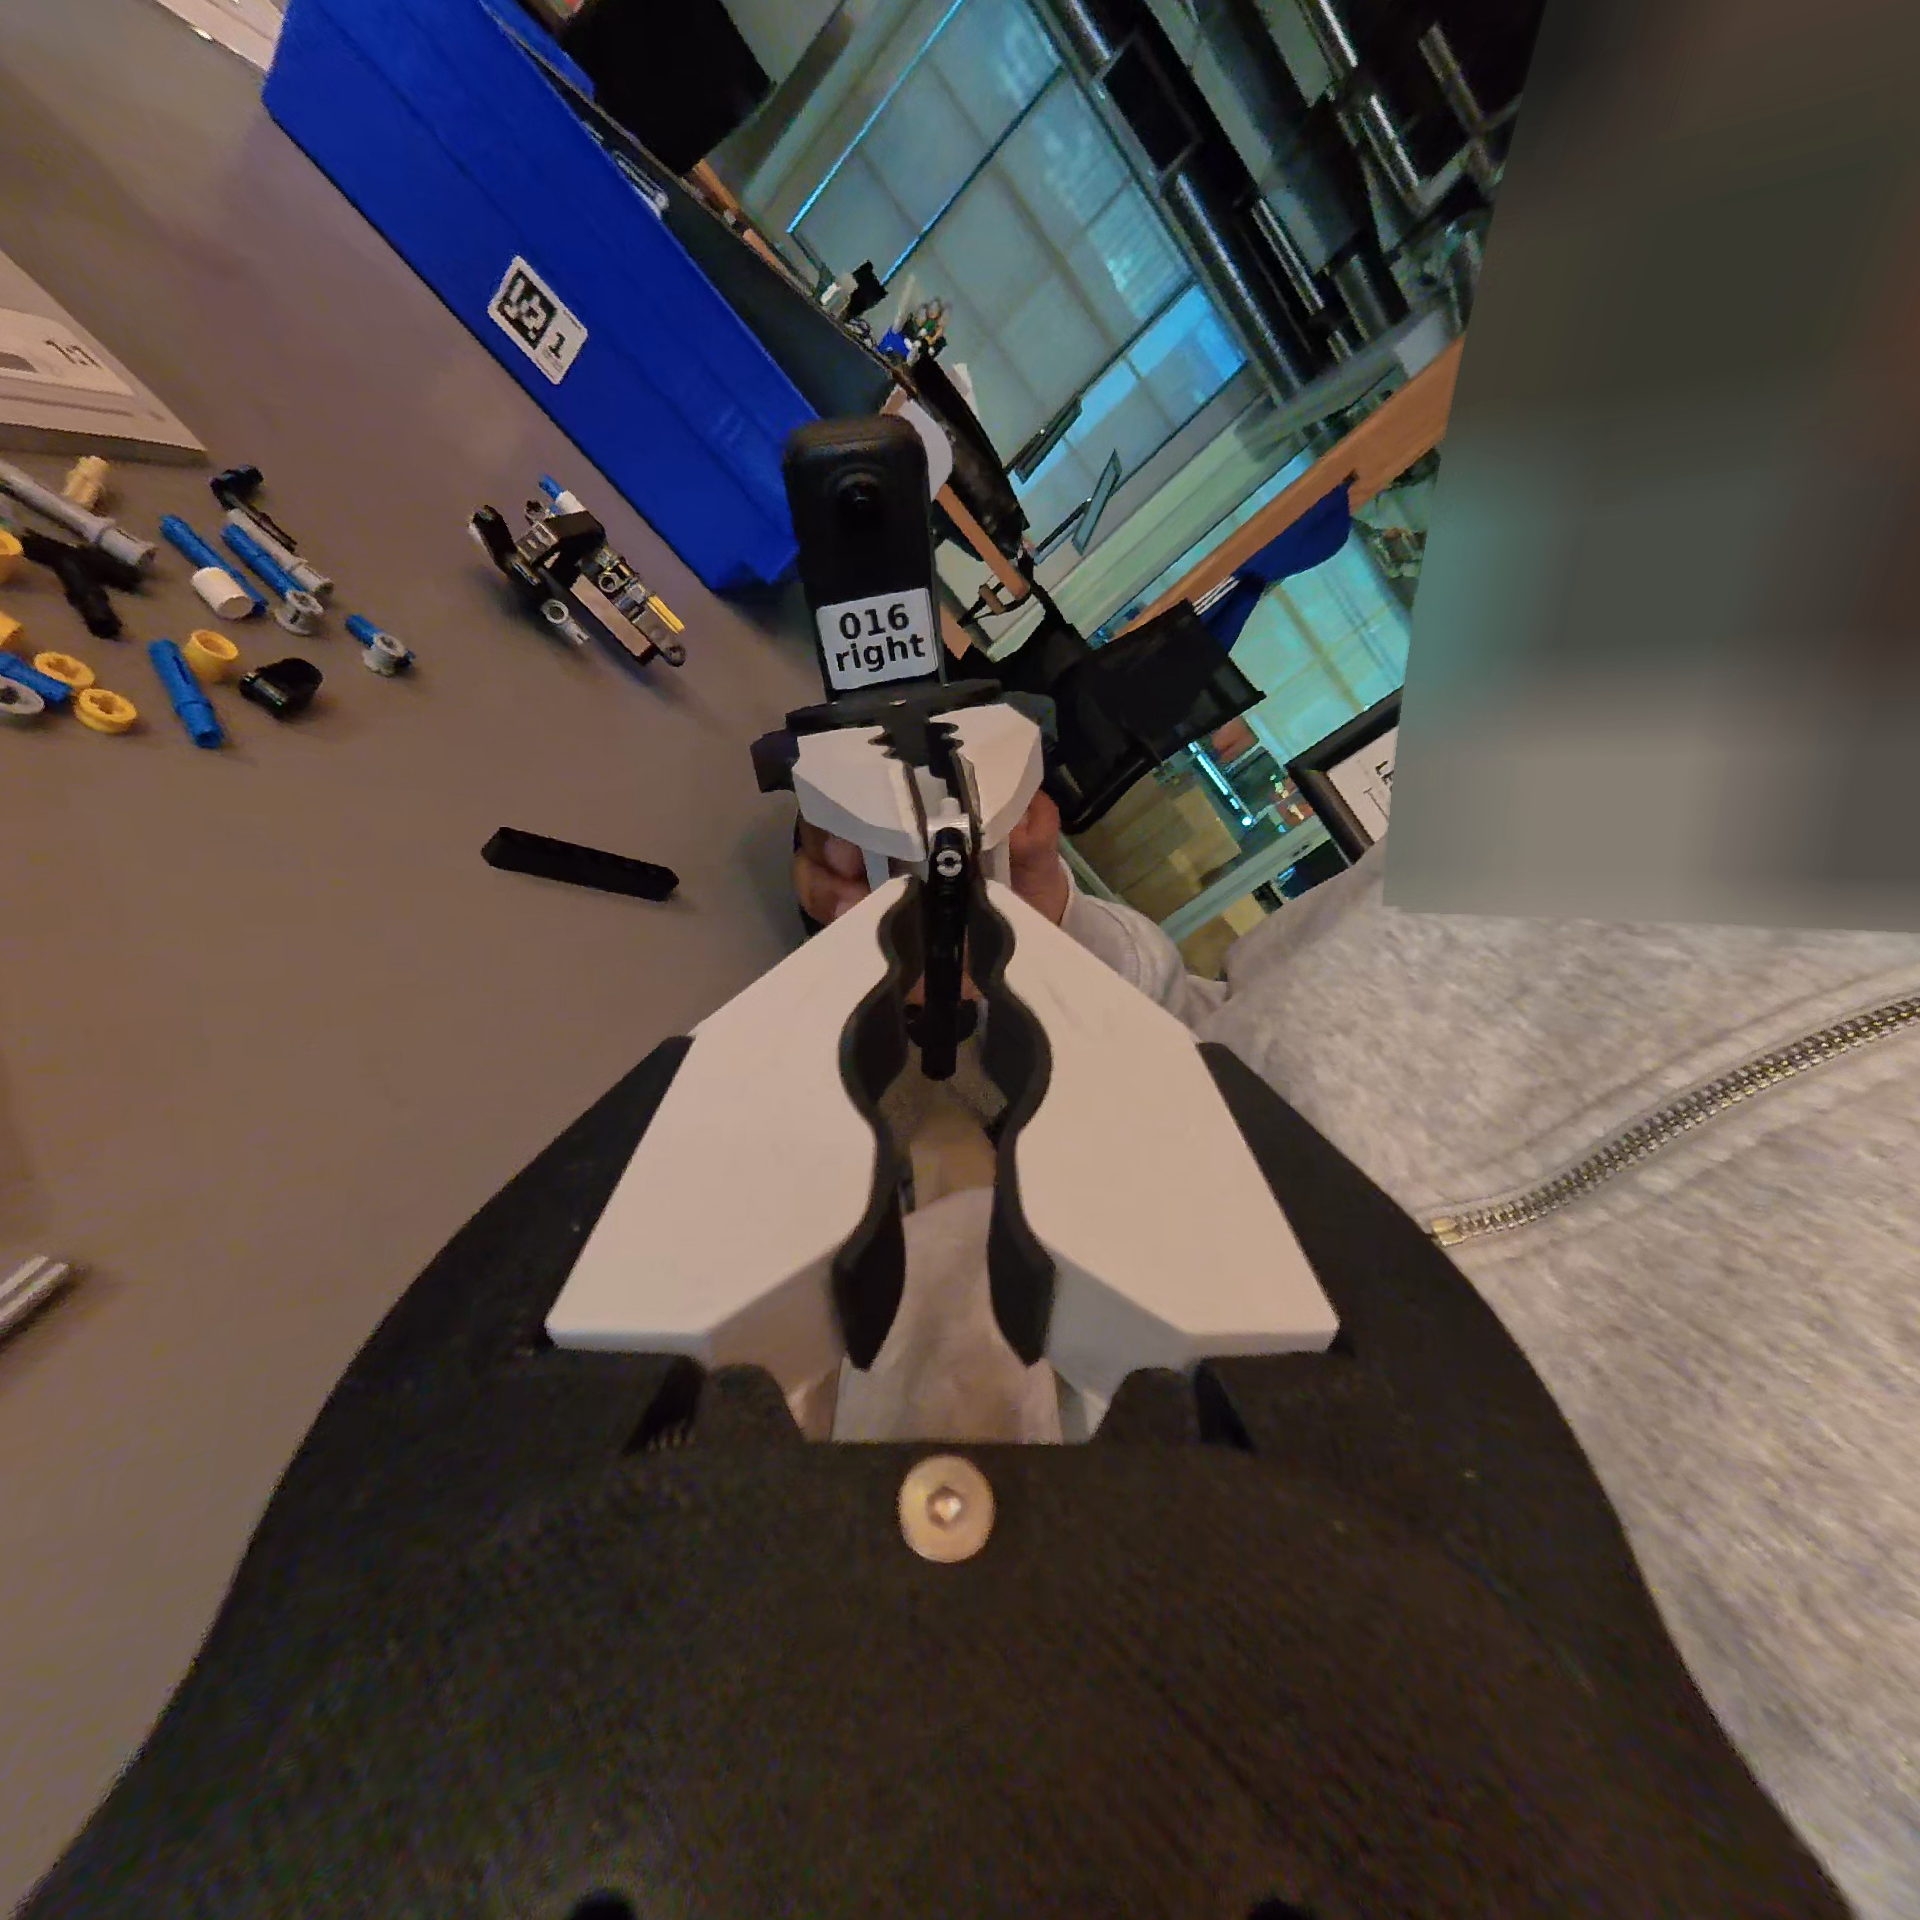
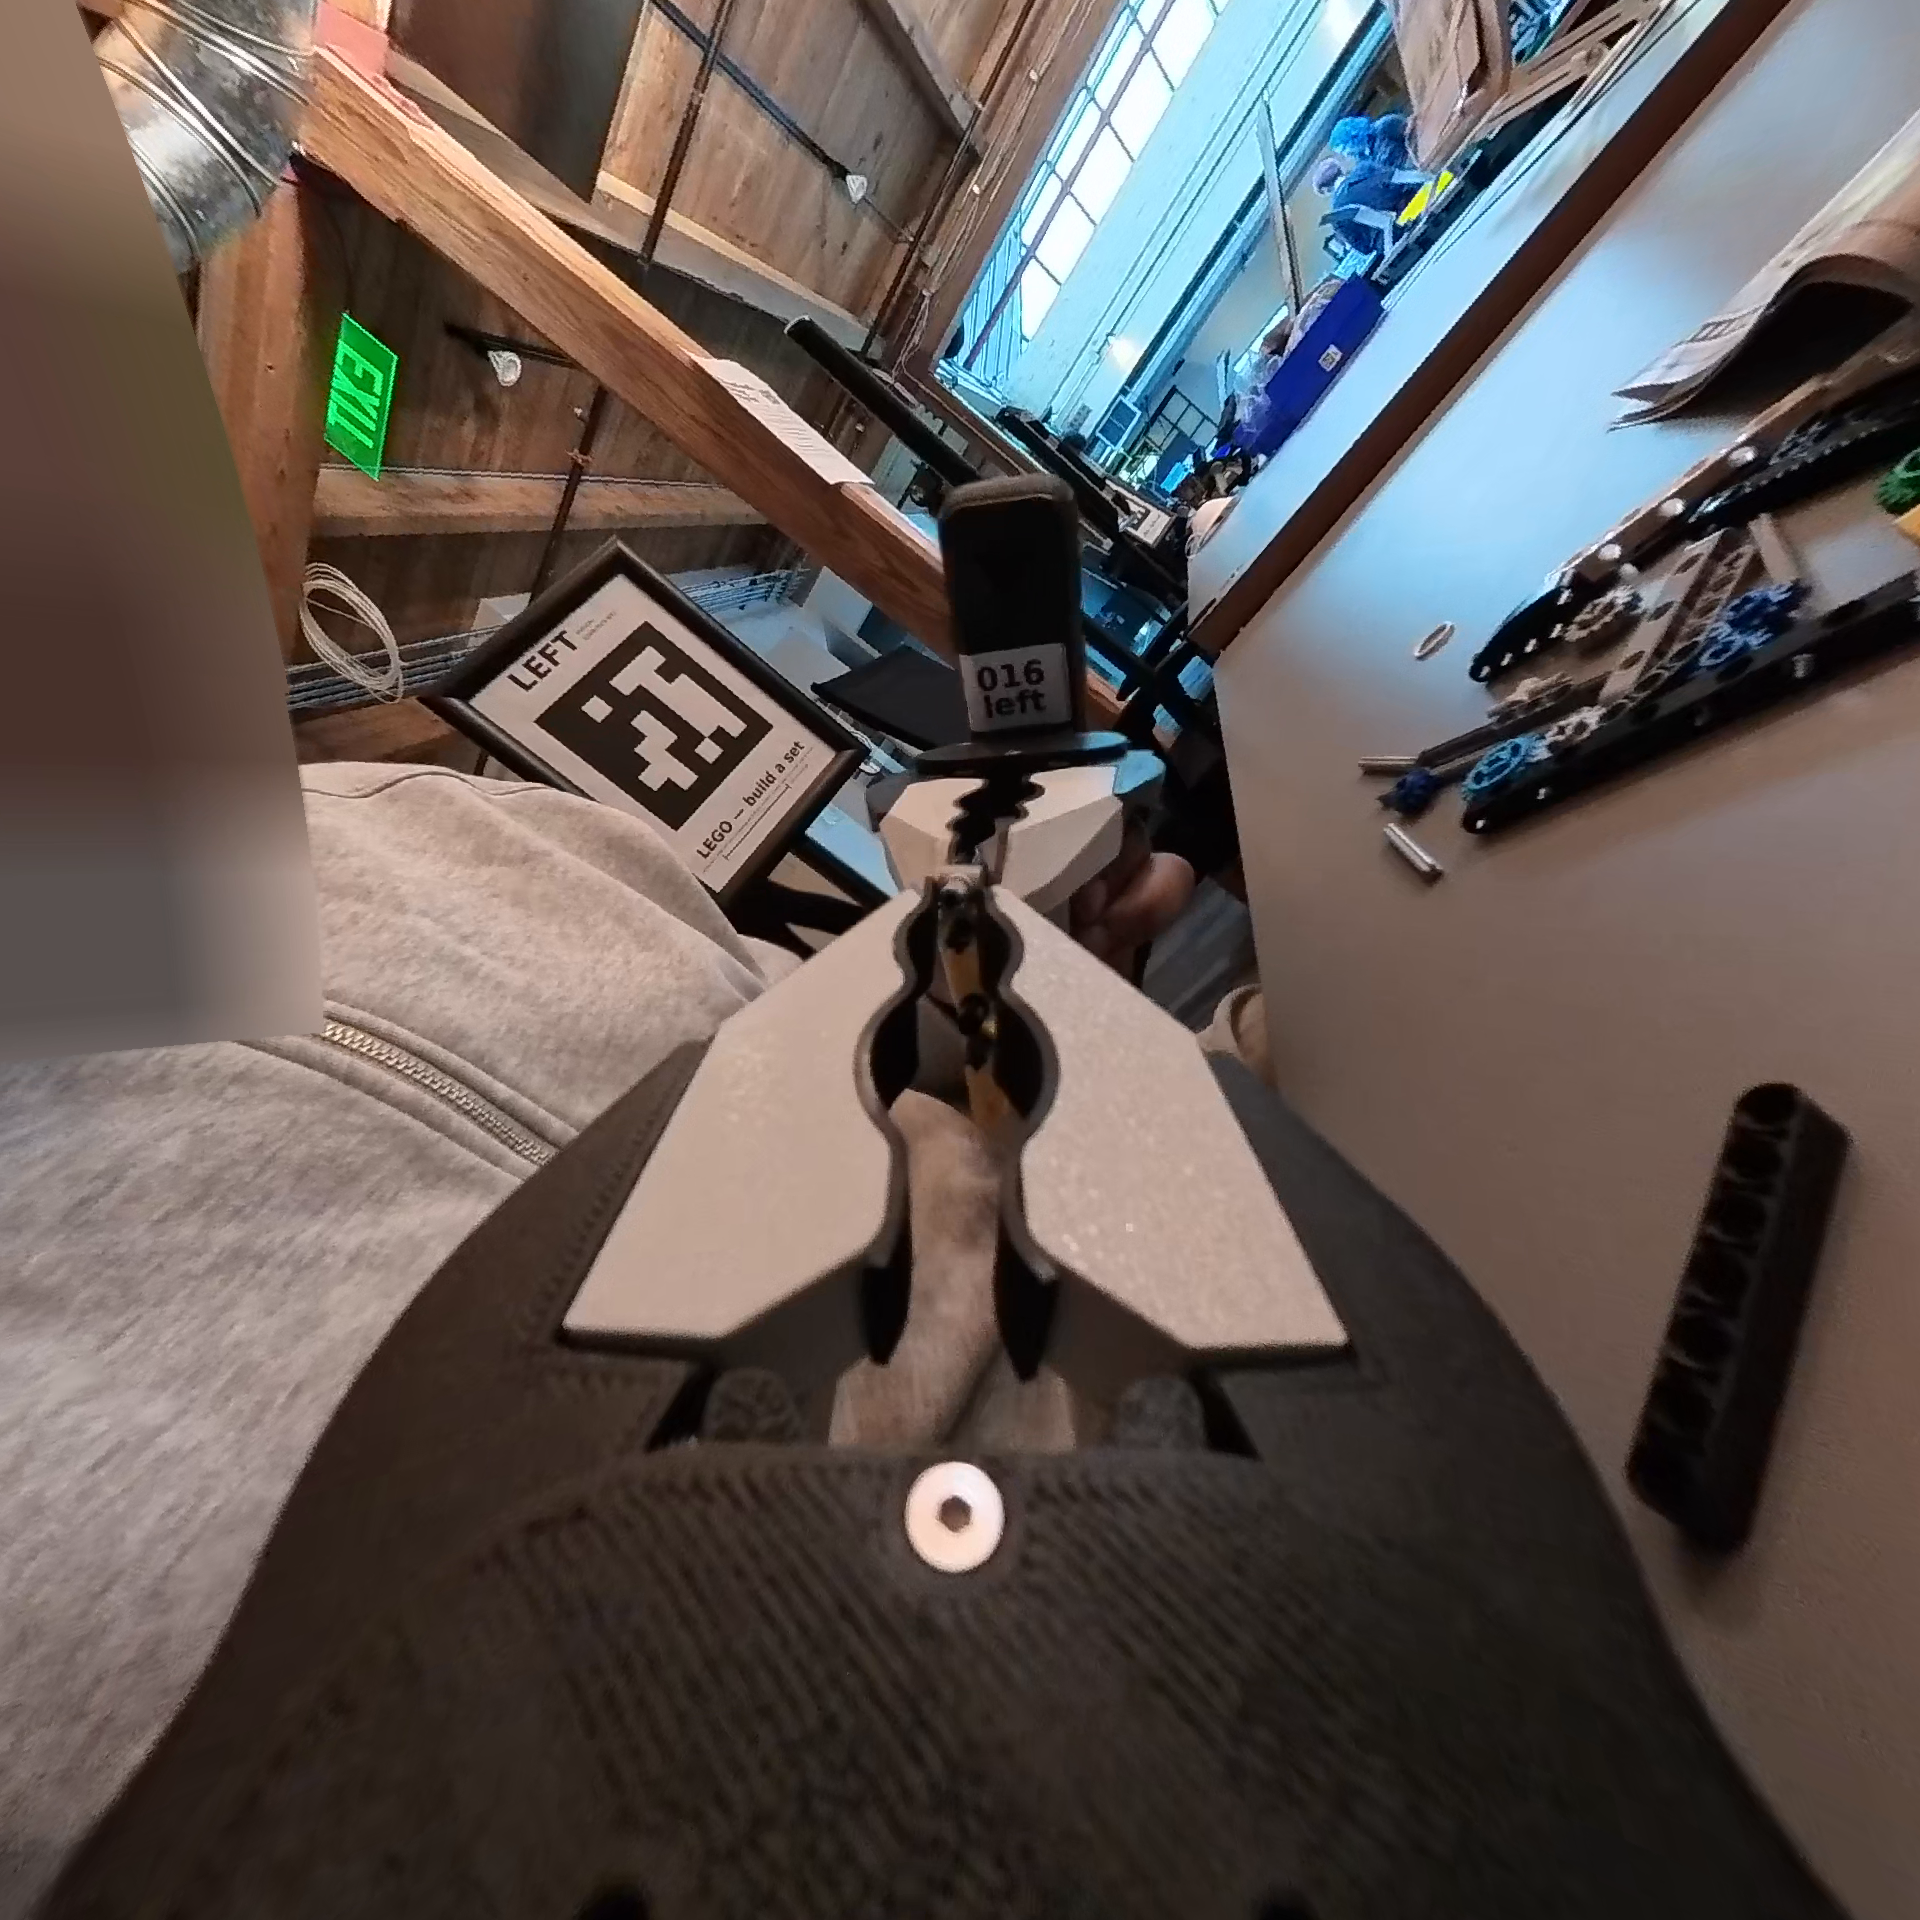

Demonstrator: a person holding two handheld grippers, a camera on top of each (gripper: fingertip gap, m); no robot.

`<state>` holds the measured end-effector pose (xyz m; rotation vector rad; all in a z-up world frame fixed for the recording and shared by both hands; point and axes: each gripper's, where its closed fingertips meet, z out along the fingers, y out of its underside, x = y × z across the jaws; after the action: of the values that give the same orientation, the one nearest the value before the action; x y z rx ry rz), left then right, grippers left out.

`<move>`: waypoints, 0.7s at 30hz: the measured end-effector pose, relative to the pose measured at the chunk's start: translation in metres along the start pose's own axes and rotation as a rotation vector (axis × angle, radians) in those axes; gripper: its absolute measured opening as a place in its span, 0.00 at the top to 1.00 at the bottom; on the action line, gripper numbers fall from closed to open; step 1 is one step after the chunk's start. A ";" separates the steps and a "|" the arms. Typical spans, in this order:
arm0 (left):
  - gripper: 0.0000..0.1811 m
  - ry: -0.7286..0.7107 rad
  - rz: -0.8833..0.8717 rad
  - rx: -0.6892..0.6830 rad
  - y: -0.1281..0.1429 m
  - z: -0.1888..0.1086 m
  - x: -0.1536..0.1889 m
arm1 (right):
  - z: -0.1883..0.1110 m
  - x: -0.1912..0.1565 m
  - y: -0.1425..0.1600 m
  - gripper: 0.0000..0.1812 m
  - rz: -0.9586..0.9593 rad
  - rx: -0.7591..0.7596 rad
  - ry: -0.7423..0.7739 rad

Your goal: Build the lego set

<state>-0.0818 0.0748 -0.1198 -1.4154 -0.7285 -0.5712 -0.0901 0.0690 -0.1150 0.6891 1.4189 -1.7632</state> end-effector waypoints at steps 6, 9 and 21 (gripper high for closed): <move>0.97 0.018 -0.052 0.048 -0.003 0.000 -0.002 | -0.002 0.001 -0.002 0.98 0.000 0.011 0.009; 0.97 0.024 -0.062 0.048 -0.003 0.001 -0.002 | -0.002 0.002 -0.002 0.98 -0.001 0.013 0.011; 0.97 -0.101 -0.084 0.092 -0.012 -0.014 -0.032 | -0.065 0.038 -0.036 0.91 -0.434 -0.063 0.703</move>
<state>-0.1104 0.0575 -0.1363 -1.3405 -0.8875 -0.5277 -0.1449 0.1273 -0.1404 1.0975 2.2208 -1.8687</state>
